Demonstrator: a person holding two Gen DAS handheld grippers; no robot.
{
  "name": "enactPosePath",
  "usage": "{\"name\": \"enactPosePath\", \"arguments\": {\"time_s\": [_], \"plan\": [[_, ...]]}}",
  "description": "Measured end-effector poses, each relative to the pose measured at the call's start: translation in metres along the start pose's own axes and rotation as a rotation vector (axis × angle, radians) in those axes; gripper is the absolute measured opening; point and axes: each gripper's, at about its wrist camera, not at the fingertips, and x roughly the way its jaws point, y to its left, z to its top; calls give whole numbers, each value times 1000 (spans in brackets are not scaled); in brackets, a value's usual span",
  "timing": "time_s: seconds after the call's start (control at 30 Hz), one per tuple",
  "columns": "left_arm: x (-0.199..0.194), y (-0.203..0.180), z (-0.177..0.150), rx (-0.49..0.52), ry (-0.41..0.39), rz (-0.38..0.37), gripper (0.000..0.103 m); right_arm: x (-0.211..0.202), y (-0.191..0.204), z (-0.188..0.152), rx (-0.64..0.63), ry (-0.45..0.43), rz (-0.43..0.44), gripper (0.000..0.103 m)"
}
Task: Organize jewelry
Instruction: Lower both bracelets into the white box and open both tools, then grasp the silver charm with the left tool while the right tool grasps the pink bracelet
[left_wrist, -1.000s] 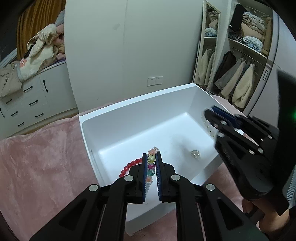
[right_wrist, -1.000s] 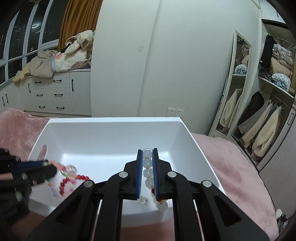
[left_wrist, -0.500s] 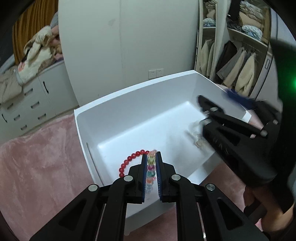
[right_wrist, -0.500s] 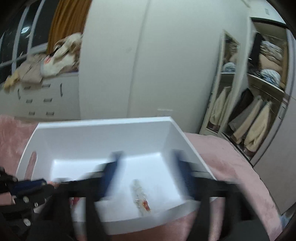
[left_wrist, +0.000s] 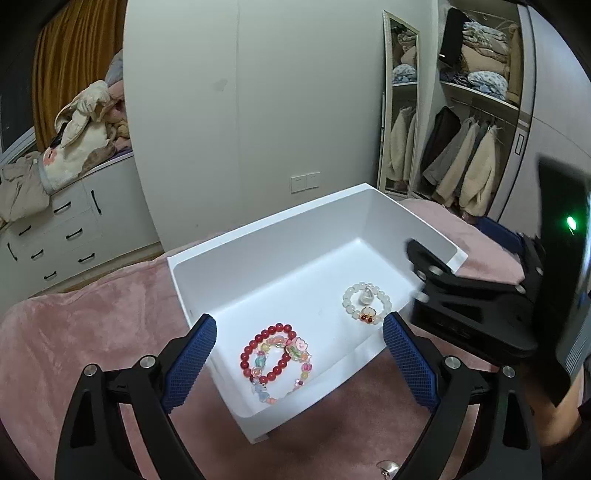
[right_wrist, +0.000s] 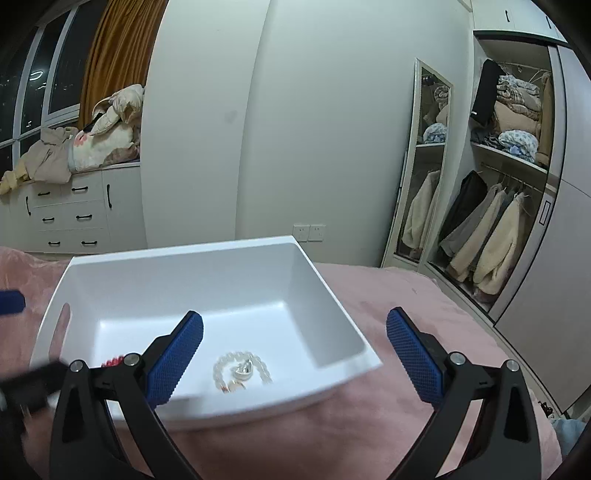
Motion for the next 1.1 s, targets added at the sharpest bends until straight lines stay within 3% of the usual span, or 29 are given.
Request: {"name": "enactPosePath", "arguments": {"time_s": [0.17,0.3,0.7,0.8,0.93,1.1], "plan": [[-15,5,1,-25,-37,-50,93,-25,-21,-16,9,37,12,98],[-21,3,0,-31,-28,-79,93,-57,-39,-39,42,78,74,98],[-27,-25,-19,18,4,-92,93,-100,-81,-118,57,262,142,98],[-22,-36,-24,39,17,-54,93,-107,-85,-140,33,302,157,98],[-9,-46,-38,13,78,-59,93,-112,-88,-165,-8,355,180,98],[2,-62,-69,21,146,-87,93,-119,-86,-181,-30,397,216,84]]}}
